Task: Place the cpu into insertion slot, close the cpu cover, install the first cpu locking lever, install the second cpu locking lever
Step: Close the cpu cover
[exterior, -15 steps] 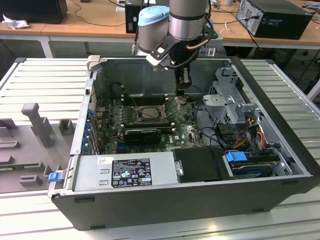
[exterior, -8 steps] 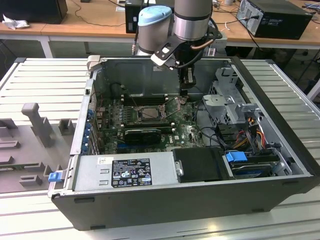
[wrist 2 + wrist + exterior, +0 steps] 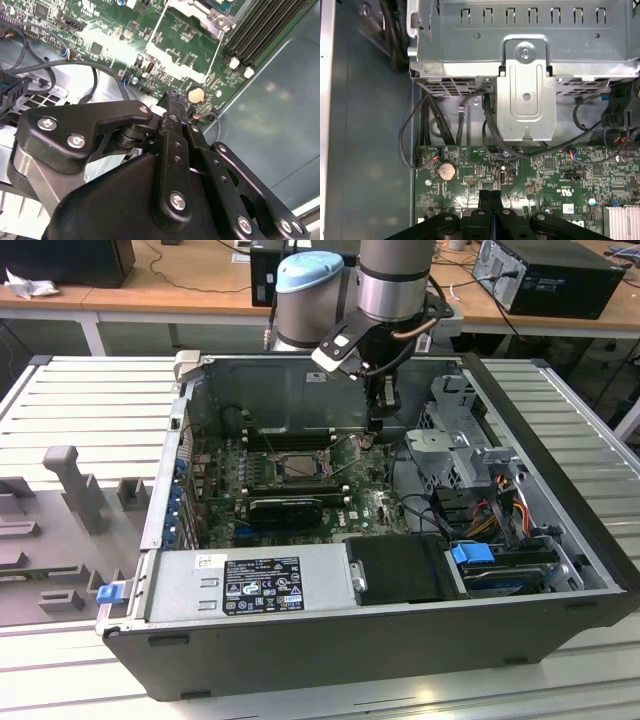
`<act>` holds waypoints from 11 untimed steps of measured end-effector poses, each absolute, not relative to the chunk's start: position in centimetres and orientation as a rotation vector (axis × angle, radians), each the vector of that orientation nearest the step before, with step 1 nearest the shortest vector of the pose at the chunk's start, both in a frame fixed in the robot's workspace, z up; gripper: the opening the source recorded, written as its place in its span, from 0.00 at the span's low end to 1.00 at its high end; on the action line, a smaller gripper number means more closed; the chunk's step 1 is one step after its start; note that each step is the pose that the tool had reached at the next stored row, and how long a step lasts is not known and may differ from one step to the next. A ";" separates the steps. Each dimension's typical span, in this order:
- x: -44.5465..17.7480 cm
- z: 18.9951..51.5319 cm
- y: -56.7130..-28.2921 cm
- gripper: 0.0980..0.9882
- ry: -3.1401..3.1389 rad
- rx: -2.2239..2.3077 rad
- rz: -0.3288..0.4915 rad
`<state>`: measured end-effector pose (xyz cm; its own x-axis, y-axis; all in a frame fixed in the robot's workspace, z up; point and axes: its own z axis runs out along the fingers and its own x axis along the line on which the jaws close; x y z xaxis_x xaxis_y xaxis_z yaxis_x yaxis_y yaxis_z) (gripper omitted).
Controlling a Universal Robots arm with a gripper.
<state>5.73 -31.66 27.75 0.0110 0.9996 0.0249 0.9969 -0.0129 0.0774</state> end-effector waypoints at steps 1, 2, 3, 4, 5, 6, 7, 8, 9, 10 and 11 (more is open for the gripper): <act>5.8 27.8 -31.7 0.01 2.180 2.206 0.112; 5.9 27.7 -31.7 0.01 2.180 2.206 0.112; 5.9 27.5 -31.7 0.01 2.180 2.207 0.112; 5.9 27.3 -31.7 0.01 2.180 2.207 0.112; 5.9 27.1 -31.7 0.01 2.180 2.207 0.112; 5.9 26.9 -31.7 0.01 2.182 2.206 0.111; 5.9 26.7 -31.7 0.01 2.182 2.206 0.111; 5.9 26.6 -31.7 0.01 2.182 2.206 0.111; 5.9 26.3 -31.7 0.01 2.182 2.206 0.111; 5.9 26.1 -31.7 0.01 2.183 2.206 0.112; 5.9 26.0 -31.7 0.01 2.183 2.206 0.113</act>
<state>5.88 -31.69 25.96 0.0095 0.9996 0.0262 0.9970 -0.0115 0.0767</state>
